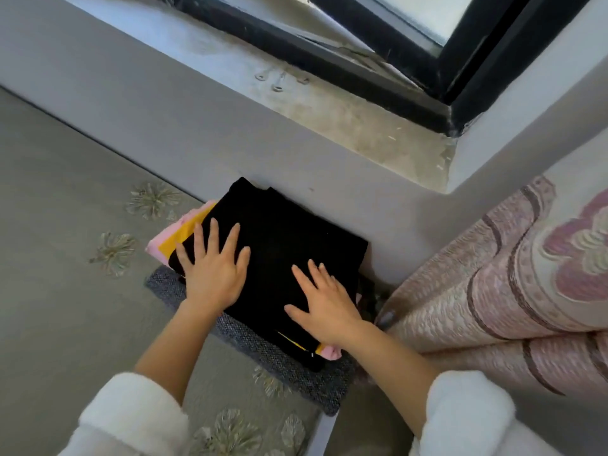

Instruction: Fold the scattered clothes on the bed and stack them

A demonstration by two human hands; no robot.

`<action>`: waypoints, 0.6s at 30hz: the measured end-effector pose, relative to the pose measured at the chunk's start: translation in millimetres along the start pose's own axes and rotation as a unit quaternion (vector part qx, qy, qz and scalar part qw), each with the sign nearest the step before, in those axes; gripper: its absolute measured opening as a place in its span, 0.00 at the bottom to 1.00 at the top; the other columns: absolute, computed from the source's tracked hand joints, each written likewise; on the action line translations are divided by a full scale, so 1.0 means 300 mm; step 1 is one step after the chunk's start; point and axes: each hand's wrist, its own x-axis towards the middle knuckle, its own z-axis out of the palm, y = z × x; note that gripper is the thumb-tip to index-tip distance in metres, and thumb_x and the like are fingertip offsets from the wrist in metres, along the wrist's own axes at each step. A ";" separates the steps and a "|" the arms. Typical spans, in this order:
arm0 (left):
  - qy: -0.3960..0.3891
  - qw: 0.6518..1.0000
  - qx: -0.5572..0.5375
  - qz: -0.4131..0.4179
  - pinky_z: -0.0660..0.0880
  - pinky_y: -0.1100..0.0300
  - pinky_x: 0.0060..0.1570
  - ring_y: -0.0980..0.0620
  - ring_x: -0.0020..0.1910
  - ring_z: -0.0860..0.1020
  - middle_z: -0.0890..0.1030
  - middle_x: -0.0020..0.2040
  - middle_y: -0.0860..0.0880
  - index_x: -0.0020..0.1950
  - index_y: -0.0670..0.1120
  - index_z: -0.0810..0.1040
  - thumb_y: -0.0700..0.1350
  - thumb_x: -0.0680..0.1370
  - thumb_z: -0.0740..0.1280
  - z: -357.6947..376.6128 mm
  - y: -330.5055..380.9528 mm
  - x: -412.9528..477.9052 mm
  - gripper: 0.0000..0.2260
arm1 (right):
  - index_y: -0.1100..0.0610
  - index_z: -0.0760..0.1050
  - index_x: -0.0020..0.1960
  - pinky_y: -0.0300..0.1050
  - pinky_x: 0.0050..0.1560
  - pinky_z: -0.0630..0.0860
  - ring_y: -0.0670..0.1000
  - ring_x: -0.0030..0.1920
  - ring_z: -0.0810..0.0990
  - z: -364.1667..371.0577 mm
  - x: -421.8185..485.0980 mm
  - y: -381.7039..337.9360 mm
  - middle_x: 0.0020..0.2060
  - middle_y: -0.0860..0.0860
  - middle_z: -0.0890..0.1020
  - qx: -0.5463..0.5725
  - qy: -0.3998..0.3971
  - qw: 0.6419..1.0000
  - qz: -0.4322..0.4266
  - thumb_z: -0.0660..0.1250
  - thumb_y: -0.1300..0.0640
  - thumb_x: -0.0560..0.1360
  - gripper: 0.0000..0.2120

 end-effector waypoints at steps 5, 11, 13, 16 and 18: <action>-0.026 1.000 -0.004 -0.015 0.37 0.40 0.71 0.45 0.77 0.40 0.47 0.79 0.47 0.78 0.57 0.48 0.60 0.81 0.47 0.107 -0.023 -0.025 0.26 | 0.45 0.31 0.76 0.49 0.75 0.40 0.52 0.76 0.34 0.074 0.027 0.056 0.76 0.51 0.33 -0.054 -0.097 0.994 -0.002 0.51 0.37 0.80 0.36; -0.066 0.997 -0.003 -0.039 0.35 0.41 0.71 0.48 0.77 0.36 0.41 0.79 0.49 0.78 0.59 0.43 0.60 0.81 0.45 0.126 -0.032 -0.083 0.25 | 0.47 0.28 0.75 0.49 0.75 0.37 0.53 0.75 0.30 0.118 -0.006 0.032 0.74 0.53 0.28 -0.102 -0.133 0.986 0.000 0.51 0.39 0.80 0.37; -0.087 0.995 0.002 -0.045 0.35 0.41 0.71 0.48 0.76 0.36 0.40 0.79 0.49 0.78 0.59 0.42 0.60 0.81 0.44 0.103 -0.032 -0.076 0.25 | 0.47 0.29 0.76 0.50 0.76 0.39 0.53 0.75 0.31 0.090 -0.002 0.023 0.75 0.54 0.30 -0.097 -0.145 0.985 0.002 0.53 0.39 0.80 0.38; -0.124 0.991 0.019 -0.053 0.36 0.40 0.71 0.46 0.76 0.35 0.39 0.79 0.48 0.78 0.58 0.41 0.60 0.82 0.43 0.056 -0.006 -0.058 0.25 | 0.47 0.35 0.78 0.50 0.76 0.45 0.54 0.77 0.37 0.009 -0.006 0.018 0.77 0.53 0.35 -0.066 -0.147 0.987 -0.008 0.56 0.41 0.80 0.38; -0.145 0.987 0.025 -0.058 0.36 0.40 0.71 0.45 0.76 0.35 0.38 0.78 0.46 0.78 0.56 0.40 0.59 0.82 0.44 0.022 0.018 -0.052 0.26 | 0.49 0.39 0.79 0.50 0.75 0.50 0.53 0.78 0.41 -0.038 -0.031 0.024 0.78 0.52 0.40 -0.025 -0.132 0.991 -0.014 0.57 0.44 0.80 0.36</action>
